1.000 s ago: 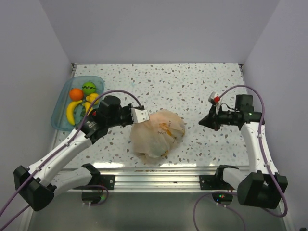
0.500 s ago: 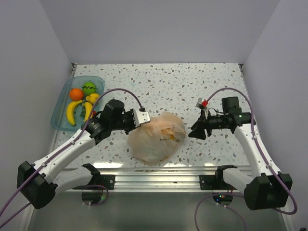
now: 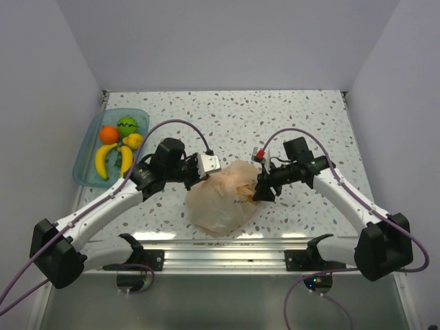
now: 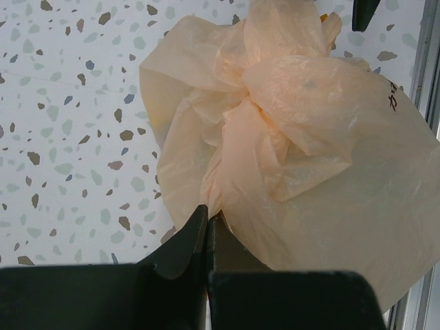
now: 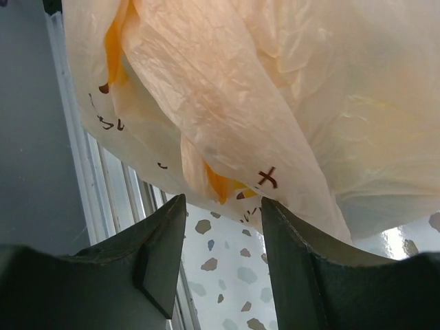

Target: Place the fake fruits into the plastic bag and tie a complex knot

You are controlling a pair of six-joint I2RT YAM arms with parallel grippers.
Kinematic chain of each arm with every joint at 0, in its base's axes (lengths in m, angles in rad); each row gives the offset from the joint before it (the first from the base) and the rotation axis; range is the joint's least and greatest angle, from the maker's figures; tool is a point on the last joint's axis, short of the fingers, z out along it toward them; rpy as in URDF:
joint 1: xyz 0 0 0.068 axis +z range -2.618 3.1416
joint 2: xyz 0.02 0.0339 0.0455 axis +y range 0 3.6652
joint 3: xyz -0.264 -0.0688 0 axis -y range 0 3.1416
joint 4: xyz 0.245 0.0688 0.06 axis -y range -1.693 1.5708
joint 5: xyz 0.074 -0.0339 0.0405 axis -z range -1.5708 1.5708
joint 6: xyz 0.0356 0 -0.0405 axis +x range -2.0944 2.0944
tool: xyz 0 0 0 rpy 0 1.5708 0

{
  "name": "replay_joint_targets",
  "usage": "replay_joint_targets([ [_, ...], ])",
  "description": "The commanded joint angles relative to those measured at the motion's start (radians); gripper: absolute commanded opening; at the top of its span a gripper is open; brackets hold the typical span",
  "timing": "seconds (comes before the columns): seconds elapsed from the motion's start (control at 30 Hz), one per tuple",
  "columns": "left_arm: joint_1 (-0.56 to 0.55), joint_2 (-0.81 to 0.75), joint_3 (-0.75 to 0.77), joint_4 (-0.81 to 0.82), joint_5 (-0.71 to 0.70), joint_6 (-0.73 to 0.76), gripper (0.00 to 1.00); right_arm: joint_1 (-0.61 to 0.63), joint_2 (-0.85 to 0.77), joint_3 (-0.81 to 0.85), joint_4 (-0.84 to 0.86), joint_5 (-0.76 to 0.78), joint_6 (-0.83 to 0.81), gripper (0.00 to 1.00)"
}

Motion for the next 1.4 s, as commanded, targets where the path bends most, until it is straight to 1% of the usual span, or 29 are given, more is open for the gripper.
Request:
replay_joint_targets([
  [0.0, -0.008, 0.006, 0.049, 0.054, 0.030, -0.017, 0.00, 0.037, 0.016, 0.024, 0.038, 0.005, -0.019, 0.52],
  [0.1, -0.011, 0.011, 0.049, 0.063, 0.030, -0.015, 0.00, 0.065, 0.012, 0.020, 0.062, 0.011, -0.007, 0.52],
  [0.4, -0.021, 0.031, 0.049, 0.089, 0.050, -0.034, 0.00, 0.137, 0.030, -0.009, 0.251, 0.060, 0.090, 0.53],
  [0.53, -0.024, 0.040, 0.051, 0.103, 0.058, -0.046, 0.00, 0.163, 0.056, 0.006, 0.260, 0.060, 0.088, 0.49],
  [0.57, -0.024, 0.043, 0.052, 0.107, 0.060, -0.046, 0.00, 0.174, 0.062, 0.009, 0.257, 0.063, 0.082, 0.36],
  [0.63, -0.026, 0.043, 0.055, 0.107, 0.050, -0.055, 0.00, 0.174, 0.064, 0.024, 0.219, 0.074, 0.049, 0.14],
  [0.67, -0.026, 0.042, 0.057, 0.103, 0.034, -0.060, 0.03, 0.174, 0.058, 0.030, 0.197, 0.077, 0.032, 0.00],
  [0.73, -0.021, 0.032, 0.069, 0.069, -0.009, -0.046, 0.11, 0.174, 0.038, 0.031, 0.144, 0.090, -0.017, 0.00],
  [0.77, -0.018, 0.017, 0.074, 0.052, -0.022, -0.032, 0.20, 0.174, 0.021, 0.024, 0.139, 0.097, -0.030, 0.00],
  [0.83, 0.003, 0.000, 0.097, -0.010, -0.025, 0.012, 0.30, 0.174, -0.019, 0.005, 0.128, 0.112, -0.046, 0.00],
  [0.87, 0.012, -0.020, 0.104, -0.032, -0.019, 0.029, 0.37, 0.174, -0.027, 0.001, 0.124, 0.112, -0.056, 0.00],
  [0.93, 0.038, -0.038, 0.133, -0.122, 0.004, 0.121, 0.43, 0.174, -0.031, -0.002, 0.120, 0.113, -0.060, 0.00],
  [1.0, 0.052, -0.064, 0.158, -0.217, 0.013, 0.233, 0.54, 0.174, -0.027, 0.001, 0.130, 0.110, -0.053, 0.00],
  [1.03, 0.057, -0.072, 0.159, -0.245, 0.027, 0.271, 0.57, 0.175, -0.022, 0.006, 0.139, 0.109, -0.048, 0.00],
  [1.07, 0.057, -0.084, 0.158, -0.267, 0.023, 0.347, 0.59, 0.175, -0.018, 0.009, 0.140, 0.104, -0.047, 0.00],
  [1.13, 0.057, -0.095, 0.141, -0.310, 0.003, 0.421, 0.61, 0.174, -0.002, 0.027, 0.136, 0.101, -0.048, 0.00],
  [1.27, 0.055, -0.107, 0.084, -0.279, -0.013, 0.576, 0.63, 0.174, 0.018, 0.054, 0.119, 0.097, -0.057, 0.00],
  [1.37, 0.054, -0.078, 0.074, -0.217, 0.006, 0.604, 0.64, 0.174, 0.029, 0.061, 0.113, 0.089, -0.060, 0.00],
])
